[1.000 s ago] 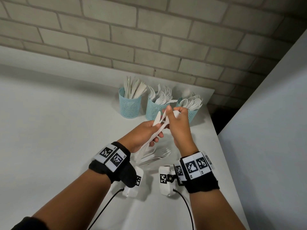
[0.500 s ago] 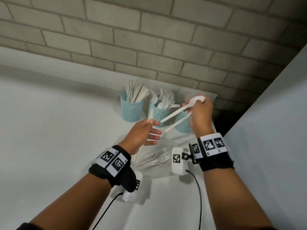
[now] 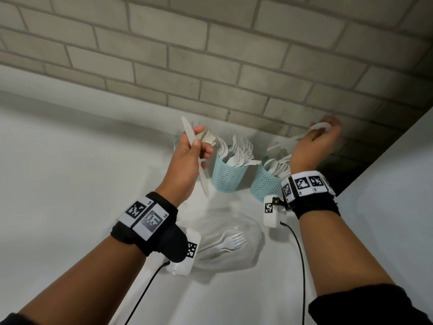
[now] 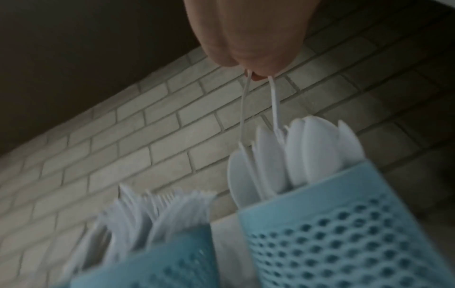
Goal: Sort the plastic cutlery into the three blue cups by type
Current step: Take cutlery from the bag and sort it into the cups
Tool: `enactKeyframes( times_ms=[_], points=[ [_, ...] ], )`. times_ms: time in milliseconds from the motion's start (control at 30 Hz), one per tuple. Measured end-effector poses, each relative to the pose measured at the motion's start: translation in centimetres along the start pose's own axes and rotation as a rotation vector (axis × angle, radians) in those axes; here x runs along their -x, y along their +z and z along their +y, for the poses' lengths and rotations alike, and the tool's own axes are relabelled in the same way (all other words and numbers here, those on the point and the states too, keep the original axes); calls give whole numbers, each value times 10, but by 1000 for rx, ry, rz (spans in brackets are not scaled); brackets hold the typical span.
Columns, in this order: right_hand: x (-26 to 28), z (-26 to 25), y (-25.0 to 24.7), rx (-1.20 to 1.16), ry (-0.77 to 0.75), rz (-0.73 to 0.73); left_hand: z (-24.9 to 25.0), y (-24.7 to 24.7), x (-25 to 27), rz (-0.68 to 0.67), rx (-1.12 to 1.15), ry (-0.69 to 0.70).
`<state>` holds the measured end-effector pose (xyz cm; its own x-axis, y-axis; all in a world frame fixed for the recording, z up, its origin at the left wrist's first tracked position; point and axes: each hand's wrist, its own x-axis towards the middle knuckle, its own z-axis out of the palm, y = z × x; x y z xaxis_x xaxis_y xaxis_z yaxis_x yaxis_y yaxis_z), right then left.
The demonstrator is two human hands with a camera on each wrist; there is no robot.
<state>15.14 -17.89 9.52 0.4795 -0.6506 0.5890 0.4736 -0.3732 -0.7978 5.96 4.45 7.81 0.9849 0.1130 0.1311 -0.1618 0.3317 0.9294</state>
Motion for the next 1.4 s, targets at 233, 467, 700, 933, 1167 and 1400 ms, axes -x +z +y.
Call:
enactKeyframes(
  times_ms=[233, 467, 700, 933, 1167, 1400],
  points=[
    [22, 25, -2, 377, -318, -399, 2, -9, -16, 114, 75, 62],
    [22, 26, -3, 947, -107, -938, 6, -18, -25, 246, 165, 119],
    [28, 14, -12, 759, -196, -734, 16, -24, -39, 297, 107, 387],
    [55, -13, -33, 477, -284, -539, -8, -33, -59, 242, -120, 318],
    [71, -29, -52, 396, -209, -647, -36, -39, -75, 152, -892, 279],
    [91, -38, -65, 762, 52, -1459, -64, -56, -80, 154, -1204, 201]
  ],
)
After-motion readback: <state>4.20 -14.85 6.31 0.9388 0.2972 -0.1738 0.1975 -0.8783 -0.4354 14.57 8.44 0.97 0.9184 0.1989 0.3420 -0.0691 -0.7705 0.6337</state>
